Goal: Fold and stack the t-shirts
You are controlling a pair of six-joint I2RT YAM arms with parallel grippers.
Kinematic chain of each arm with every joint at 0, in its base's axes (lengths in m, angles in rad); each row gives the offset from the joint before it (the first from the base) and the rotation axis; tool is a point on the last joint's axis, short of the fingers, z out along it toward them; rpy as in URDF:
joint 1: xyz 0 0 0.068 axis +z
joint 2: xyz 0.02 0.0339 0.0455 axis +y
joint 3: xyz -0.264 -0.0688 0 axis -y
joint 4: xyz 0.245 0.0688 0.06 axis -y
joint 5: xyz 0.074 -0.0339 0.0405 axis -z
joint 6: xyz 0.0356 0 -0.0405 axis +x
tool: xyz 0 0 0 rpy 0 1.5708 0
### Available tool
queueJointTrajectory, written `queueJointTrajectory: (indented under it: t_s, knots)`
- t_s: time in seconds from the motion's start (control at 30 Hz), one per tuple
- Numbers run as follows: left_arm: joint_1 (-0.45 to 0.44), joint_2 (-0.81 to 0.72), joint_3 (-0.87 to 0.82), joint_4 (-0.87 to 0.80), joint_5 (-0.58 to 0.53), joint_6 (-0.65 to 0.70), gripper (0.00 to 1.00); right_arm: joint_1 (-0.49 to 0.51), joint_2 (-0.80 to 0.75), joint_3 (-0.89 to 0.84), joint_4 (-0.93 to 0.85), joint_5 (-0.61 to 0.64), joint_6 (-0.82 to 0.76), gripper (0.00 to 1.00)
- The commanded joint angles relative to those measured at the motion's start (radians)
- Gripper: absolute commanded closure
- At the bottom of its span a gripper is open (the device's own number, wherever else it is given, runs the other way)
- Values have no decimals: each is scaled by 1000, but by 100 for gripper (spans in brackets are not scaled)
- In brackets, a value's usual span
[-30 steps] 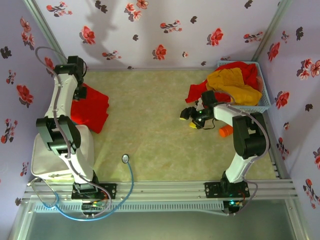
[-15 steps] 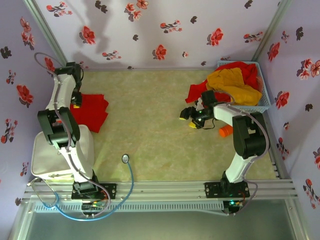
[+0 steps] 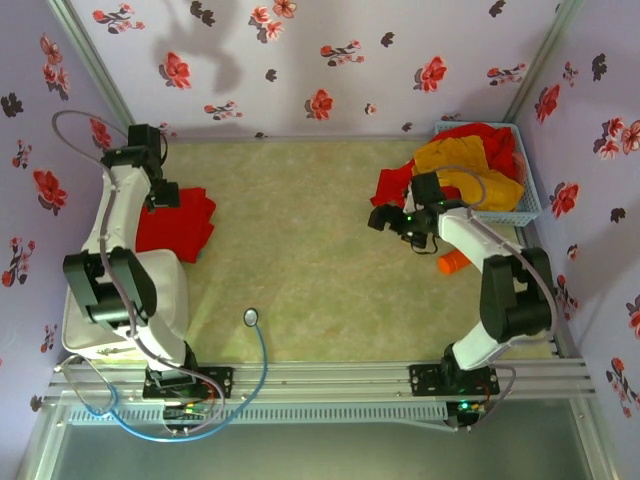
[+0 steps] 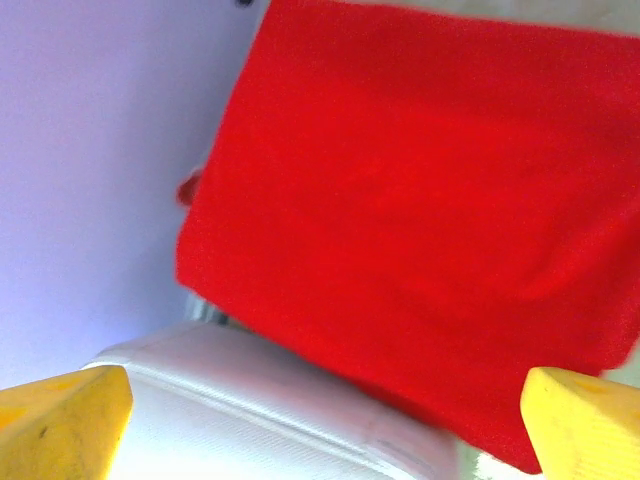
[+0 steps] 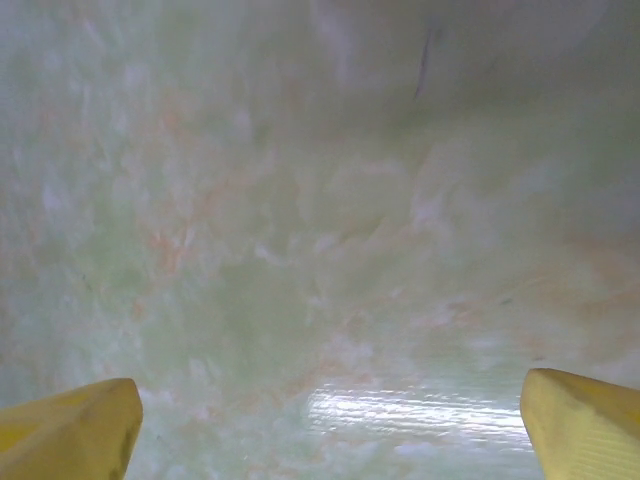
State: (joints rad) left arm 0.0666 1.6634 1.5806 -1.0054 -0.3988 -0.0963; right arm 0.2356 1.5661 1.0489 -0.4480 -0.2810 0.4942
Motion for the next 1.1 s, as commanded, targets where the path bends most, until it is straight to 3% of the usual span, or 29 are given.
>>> queueJointTrajectory:
  t_s: [0.0,0.2,0.43,0.57,0.7,0.87,1.0,1.03,1.07]
  knots:
    - [-10,-83,-142,256,114,-5,0,-3,-81,22,-13,290,-65,1]
    - [-21,-144,-483,664,180,15,0,-26,-171,-40,106,576,-196,1]
    - [-23,-149,-795,1121,258,-18,0,-31,-242,-365,689,717,-459,1]
    - [-28,-178,-1005,1504,284,23,0,-62,-226,-416,757,689,-532,1]
    - [-41,-158,-1110,1724,304,44,0,-130,-164,-461,869,633,-492,1]
    - [-44,-124,-1201,1916,356,58,0,-228,-69,-534,1040,517,-364,1]
    - [-41,-121,-1194,1903,325,53,0,-230,12,-674,1387,438,-399,4]
    - [-41,-121,-1191,1896,325,52,0,-230,19,-686,1427,444,-399,2]
    - [-41,-120,-1189,1895,322,52,0,-229,-9,-671,1354,456,-395,1]
